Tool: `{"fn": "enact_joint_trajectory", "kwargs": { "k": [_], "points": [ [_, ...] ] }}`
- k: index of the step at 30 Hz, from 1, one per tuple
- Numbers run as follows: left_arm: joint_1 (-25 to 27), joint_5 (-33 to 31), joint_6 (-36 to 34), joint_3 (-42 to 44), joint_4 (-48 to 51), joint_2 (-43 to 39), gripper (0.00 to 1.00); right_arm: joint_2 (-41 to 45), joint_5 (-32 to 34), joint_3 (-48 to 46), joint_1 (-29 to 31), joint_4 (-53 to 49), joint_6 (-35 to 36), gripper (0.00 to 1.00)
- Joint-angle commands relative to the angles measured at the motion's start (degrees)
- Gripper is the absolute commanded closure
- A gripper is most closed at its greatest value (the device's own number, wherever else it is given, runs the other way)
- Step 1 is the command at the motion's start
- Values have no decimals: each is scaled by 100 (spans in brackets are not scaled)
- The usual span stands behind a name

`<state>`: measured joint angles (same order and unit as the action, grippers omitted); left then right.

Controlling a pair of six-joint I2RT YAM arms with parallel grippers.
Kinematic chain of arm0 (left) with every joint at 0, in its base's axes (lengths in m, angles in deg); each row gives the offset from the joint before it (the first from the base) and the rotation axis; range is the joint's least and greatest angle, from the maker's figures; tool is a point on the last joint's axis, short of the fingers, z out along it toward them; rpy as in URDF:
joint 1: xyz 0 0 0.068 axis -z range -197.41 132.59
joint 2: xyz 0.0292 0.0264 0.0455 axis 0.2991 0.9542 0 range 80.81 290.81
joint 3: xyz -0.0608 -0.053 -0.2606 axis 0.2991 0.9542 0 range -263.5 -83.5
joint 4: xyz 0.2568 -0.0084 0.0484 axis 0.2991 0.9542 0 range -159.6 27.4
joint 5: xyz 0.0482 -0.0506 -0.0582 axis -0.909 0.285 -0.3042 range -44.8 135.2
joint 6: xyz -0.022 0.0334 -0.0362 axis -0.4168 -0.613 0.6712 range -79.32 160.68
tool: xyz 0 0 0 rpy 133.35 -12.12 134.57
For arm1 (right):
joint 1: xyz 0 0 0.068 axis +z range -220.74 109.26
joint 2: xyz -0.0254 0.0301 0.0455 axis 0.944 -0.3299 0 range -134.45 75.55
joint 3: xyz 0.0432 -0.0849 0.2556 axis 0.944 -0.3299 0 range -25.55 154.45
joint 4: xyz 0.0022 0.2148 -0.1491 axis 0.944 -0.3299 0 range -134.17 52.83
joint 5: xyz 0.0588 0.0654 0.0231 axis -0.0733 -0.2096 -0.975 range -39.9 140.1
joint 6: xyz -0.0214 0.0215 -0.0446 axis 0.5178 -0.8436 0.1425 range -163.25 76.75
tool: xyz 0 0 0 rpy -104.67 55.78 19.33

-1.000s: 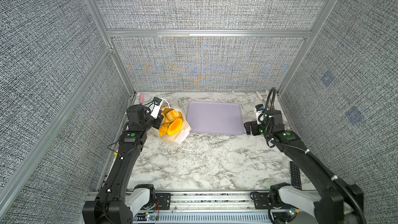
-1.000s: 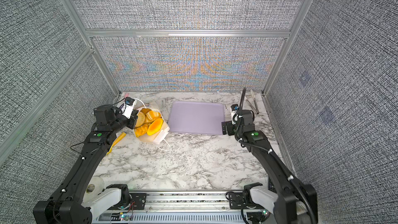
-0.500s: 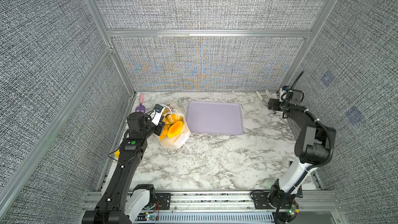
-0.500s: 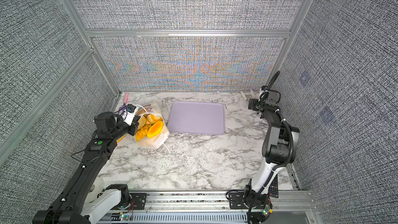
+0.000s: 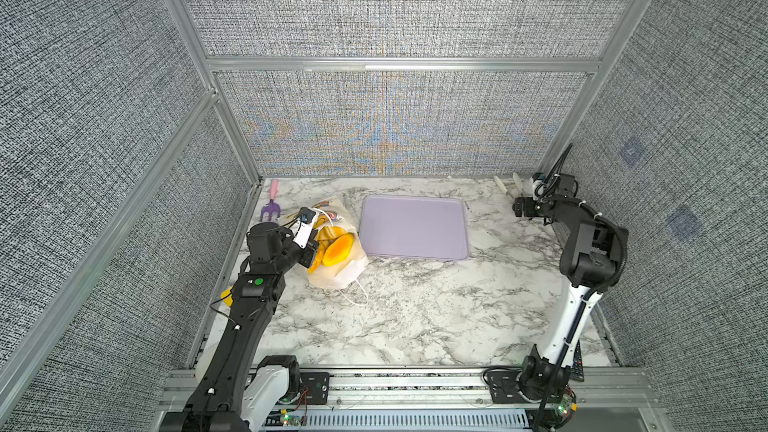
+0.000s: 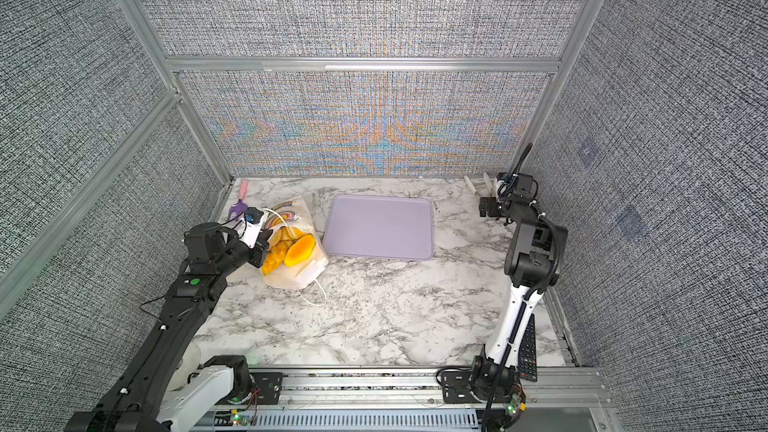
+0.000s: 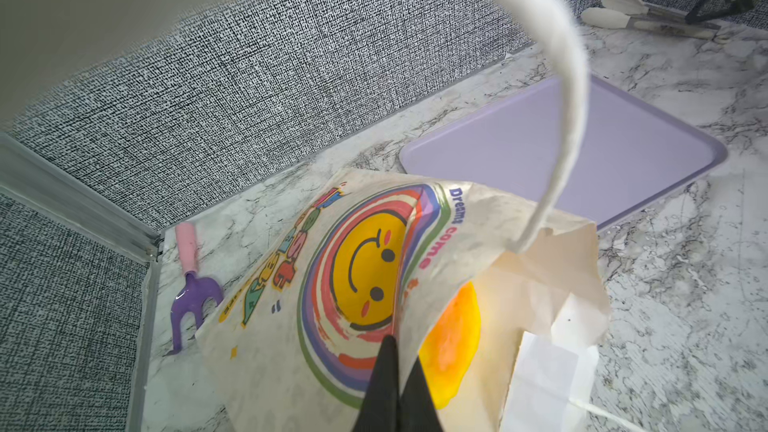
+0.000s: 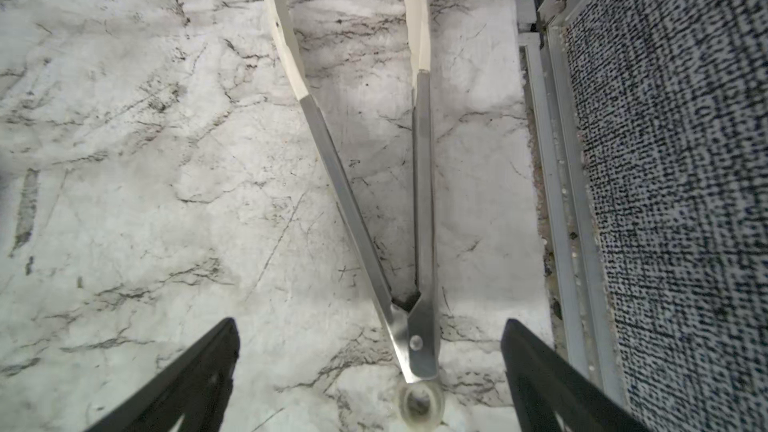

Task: Take the fake bread out of the paper bag
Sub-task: 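Hold the tipped bag with the left gripper while the right gripper reaches toward the tongs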

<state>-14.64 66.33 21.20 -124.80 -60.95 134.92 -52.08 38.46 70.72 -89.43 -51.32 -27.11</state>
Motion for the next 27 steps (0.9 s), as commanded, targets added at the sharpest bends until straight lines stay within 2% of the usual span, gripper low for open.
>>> {"fn": "enact_joint_trajectory", "kwargs": {
  "k": [1,11,17,21,27],
  "points": [
    [4,130,-26,-35,-220,-7,100,-135,-240,58,-9,-212,394,2],
    [123,-181,-709,351,-79,-182,100,-400,-339,277,-28,-246,670,12],
    [238,5,-1302,858,-141,-665,100,-513,-55,434,-24,-266,577,14],
    [267,16,-1361,1083,-291,-922,100,-636,85,632,-30,-330,491,18],
    [276,-21,-1299,1142,-364,-811,100,-753,91,806,37,-407,420,27]
  ]
}}
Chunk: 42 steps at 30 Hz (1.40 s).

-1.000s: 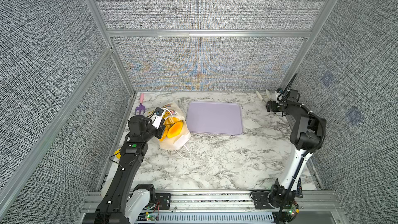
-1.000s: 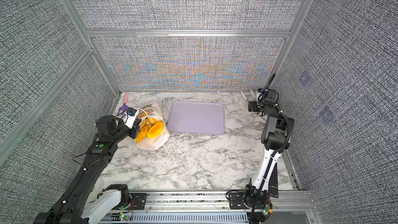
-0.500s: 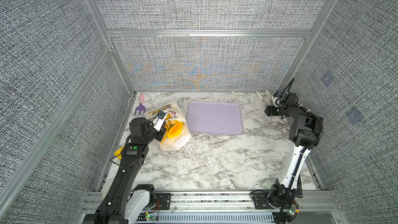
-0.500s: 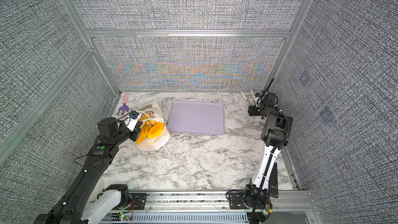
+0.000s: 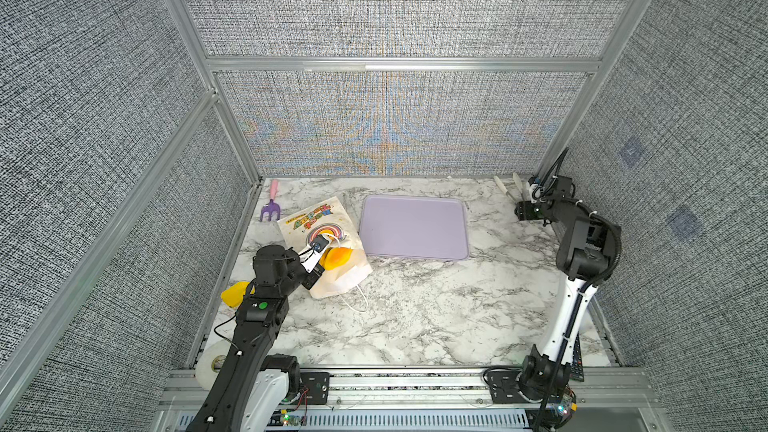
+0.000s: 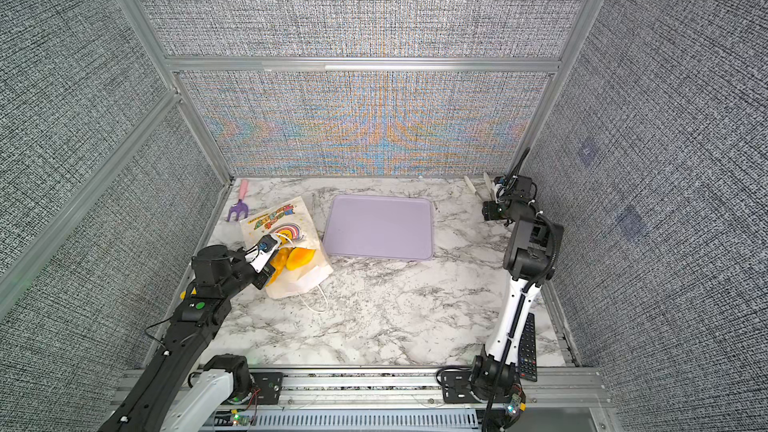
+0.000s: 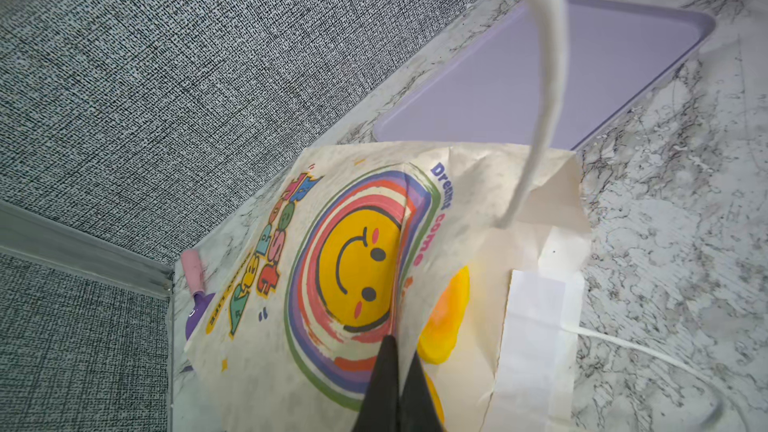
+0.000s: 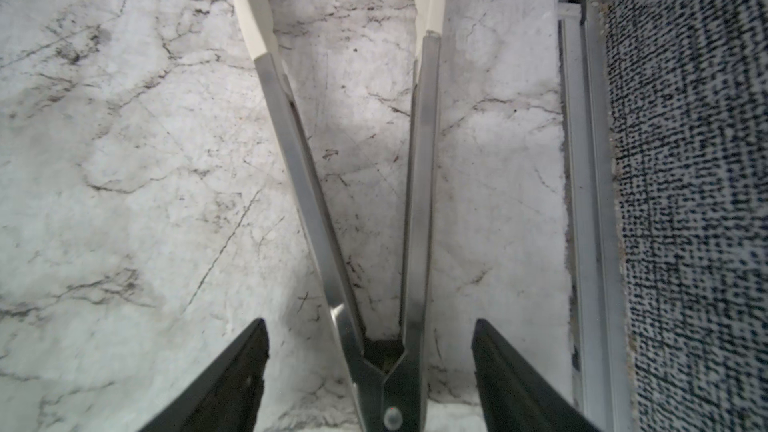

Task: Take the fake bread out of the paper bag
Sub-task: 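Hold the tipped bag with the left gripper while the right gripper reaches toward the tongs, then grasp the metal tongs with the right gripper and lift them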

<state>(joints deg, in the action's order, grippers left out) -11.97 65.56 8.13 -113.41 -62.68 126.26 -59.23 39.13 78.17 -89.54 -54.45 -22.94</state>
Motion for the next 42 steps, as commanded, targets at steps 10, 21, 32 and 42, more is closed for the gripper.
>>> {"fn": "enact_joint_trajectory", "kwargs": {
  "k": [10,21,32,42],
  "points": [
    [18,76,137,143,-373,52,100,4,-116,-2,149,-145,39,46],
    [19,172,240,187,-454,72,100,696,303,-761,505,-589,-400,64],
    [26,368,423,293,-613,-87,100,1399,1099,-1300,970,-2012,-1043,81],
    [28,434,487,337,-691,-106,100,1163,1298,117,1010,-2639,-1721,42]
  ]
}}
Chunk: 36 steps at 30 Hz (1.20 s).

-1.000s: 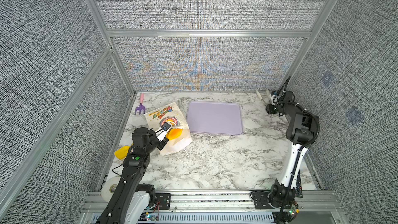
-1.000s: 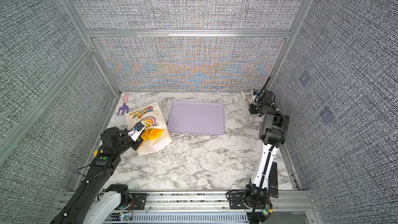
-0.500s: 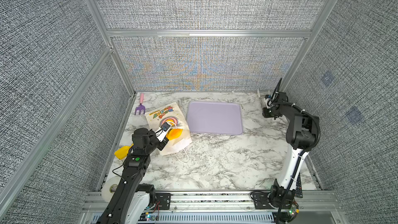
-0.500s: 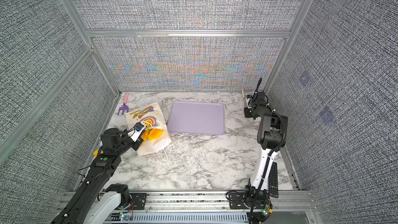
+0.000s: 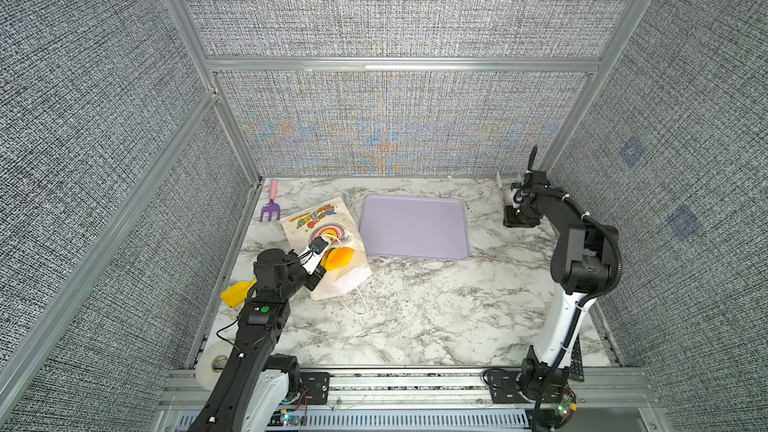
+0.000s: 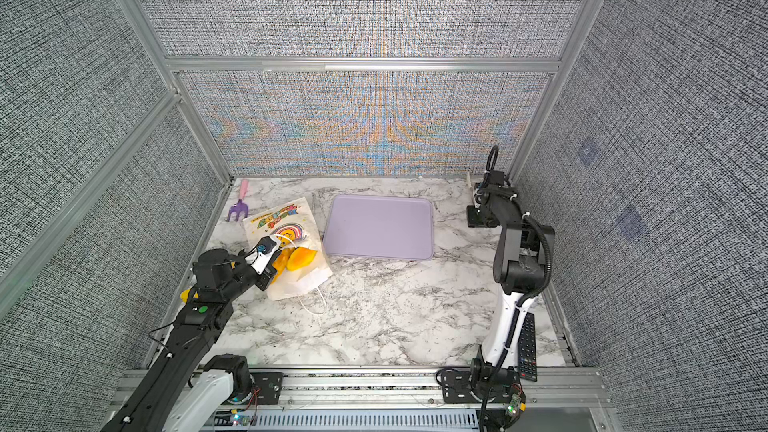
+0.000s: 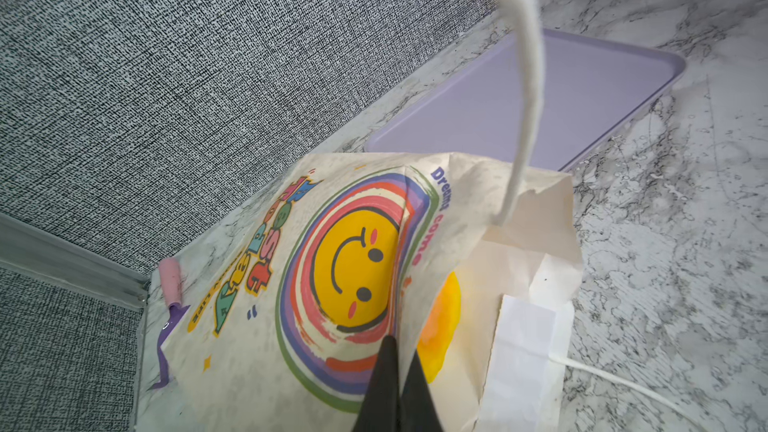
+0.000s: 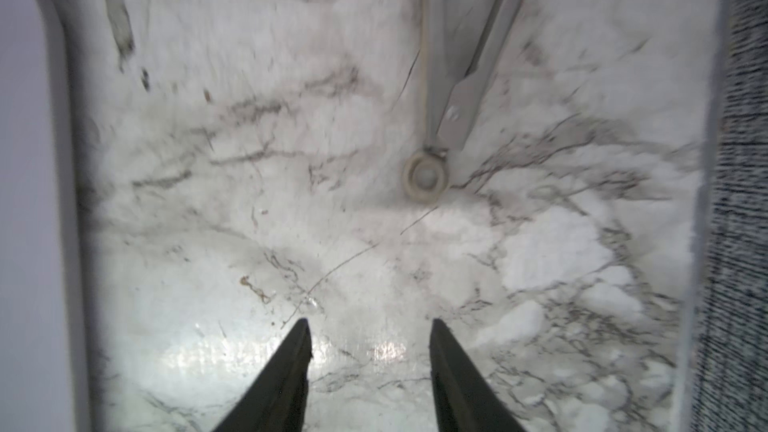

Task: Take the fake bread out of the paper bag
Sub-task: 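Grasp the metal tongs with the right gripper and lift them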

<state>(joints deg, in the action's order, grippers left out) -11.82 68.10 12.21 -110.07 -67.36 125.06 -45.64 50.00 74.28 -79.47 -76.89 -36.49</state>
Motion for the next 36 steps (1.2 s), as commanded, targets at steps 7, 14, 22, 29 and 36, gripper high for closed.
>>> {"fn": "enact_joint_trajectory", "kwargs": {
  "k": [7,14,22,29,36],
  "points": [
    [7,156,91,3,-215,83,100,-1504,513,2718,-54,-1020,-765,23],
    [20,161,87,2,-215,184,100,-2298,397,3450,-189,-1019,-984,1],
    [13,189,96,-7,-208,272,100,-2706,150,3798,-207,-976,-1086,1],
    [28,167,96,-6,-189,311,100,-2947,-69,4089,-155,-661,-1352,6],
    [39,130,87,-6,-163,313,100,-3277,86,4393,-124,-745,-1844,20]
  ]
}}
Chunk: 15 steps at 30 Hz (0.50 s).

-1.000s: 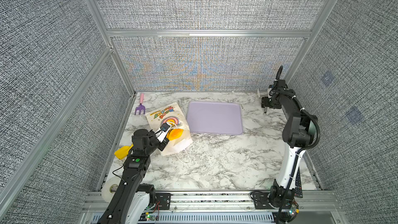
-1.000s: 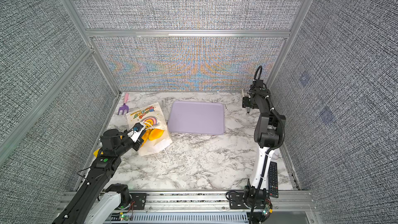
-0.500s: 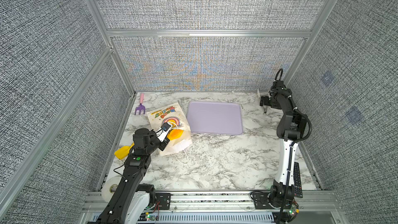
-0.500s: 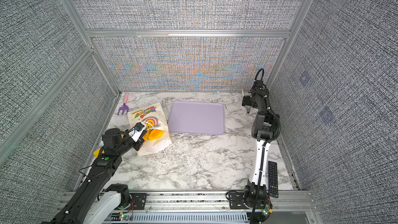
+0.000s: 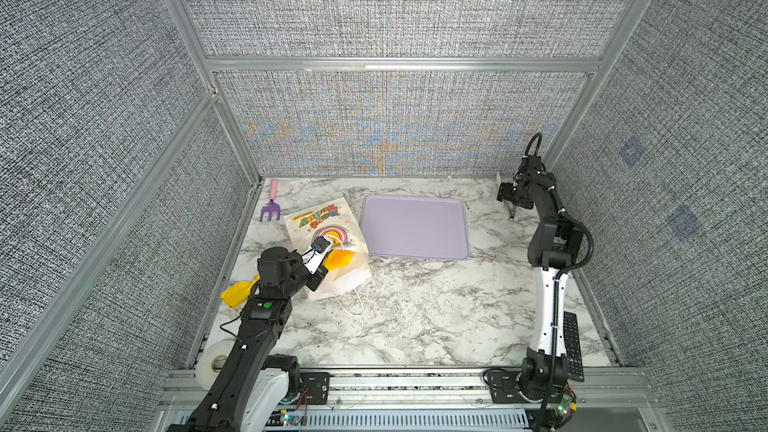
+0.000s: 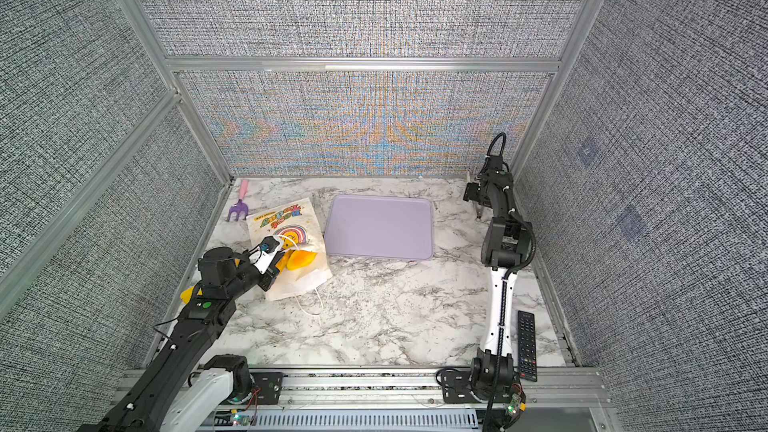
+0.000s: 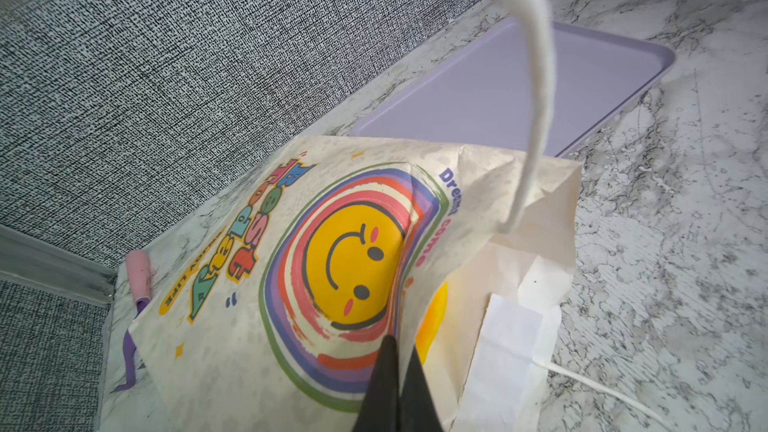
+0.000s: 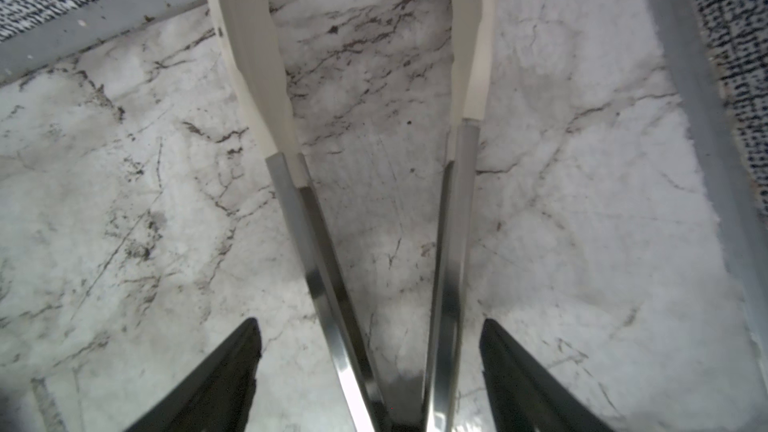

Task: Take the fake bread out of the paper bag
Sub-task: 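Grasp the metal tongs with the right gripper and lift them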

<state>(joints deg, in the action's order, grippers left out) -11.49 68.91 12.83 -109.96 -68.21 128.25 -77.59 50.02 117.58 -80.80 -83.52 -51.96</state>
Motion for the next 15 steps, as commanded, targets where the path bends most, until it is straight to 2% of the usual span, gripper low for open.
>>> {"fn": "enact_joint_trajectory", "kwargs": {
  "k": [1,4,11,15],
  "points": [
    [0,50,22,-11,-78,-13,100,-99,114,57,12,-105,-301,21],
    [9,40,26,0,-77,-33,100,-146,281,27,55,-266,-185,26],
    [19,38,35,0,-75,-58,100,169,611,-599,110,-292,299,66],
    [18,33,43,9,-68,-99,100,701,708,-1353,128,-185,444,76]
  ]
}}
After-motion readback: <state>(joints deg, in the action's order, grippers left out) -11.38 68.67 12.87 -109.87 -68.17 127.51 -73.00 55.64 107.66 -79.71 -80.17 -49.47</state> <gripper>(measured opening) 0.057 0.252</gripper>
